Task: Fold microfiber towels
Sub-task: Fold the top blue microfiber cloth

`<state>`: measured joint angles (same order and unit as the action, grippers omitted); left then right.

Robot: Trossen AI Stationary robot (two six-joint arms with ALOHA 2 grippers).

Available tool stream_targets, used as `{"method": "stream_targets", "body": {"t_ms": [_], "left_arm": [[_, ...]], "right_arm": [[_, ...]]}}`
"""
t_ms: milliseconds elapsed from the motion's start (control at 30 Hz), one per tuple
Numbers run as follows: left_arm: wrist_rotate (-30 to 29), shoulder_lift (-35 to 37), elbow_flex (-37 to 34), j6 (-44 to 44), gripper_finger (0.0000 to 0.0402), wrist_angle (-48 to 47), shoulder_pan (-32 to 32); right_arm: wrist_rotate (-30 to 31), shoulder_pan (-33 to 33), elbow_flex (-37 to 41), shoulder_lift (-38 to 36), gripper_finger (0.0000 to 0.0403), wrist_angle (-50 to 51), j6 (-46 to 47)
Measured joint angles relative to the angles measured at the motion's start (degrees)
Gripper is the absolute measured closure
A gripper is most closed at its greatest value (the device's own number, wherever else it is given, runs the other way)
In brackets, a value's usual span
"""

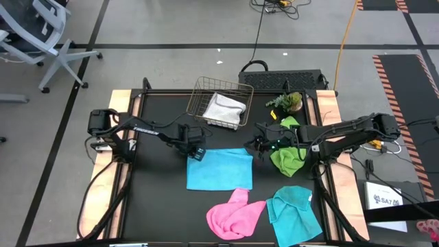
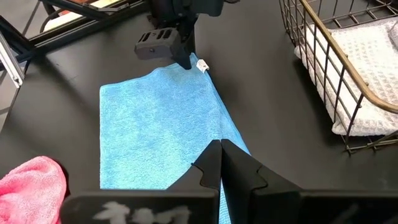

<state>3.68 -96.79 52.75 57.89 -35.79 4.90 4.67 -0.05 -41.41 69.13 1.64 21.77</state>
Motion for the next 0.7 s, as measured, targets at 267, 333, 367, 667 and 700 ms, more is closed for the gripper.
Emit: {"method": "stream_targets", "body": {"t_ms": [267, 333, 367, 667, 700], "left_arm": [[2.82, 1.03, -0.09, -0.48, 0.0247, -0.15, 0.12], [2.77, 1.04, -0.09, -0.6, 0.0247, -0.26, 0.23], [2.73, 1.06, -0.09, -0.61, 0.0247, -0.32, 0.23], [1.64, 1.12, -0.04, -0.9, 0.0247, -0.17, 0.23], [1.64, 1.14, -0.04, -0.87, 0.0247, 0.05, 0.21]], "right_arm": [[-2.0, -0.02, -0.09, 0.0, 0.0397, 10.35, 3.73], [-2.12, -0.02, -0.07, 0.01, 0.0385, 12.34, 3.88], [-2.1, -0.02, -0.07, 0.01, 0.0376, 12.85, 4.02], [-1.75, -0.02, -0.06, 3.52, 0.029, 12.84, 4.99], [-1.75, -0.02, -0.04, 3.9, 0.0284, 12.84, 4.99]]}}
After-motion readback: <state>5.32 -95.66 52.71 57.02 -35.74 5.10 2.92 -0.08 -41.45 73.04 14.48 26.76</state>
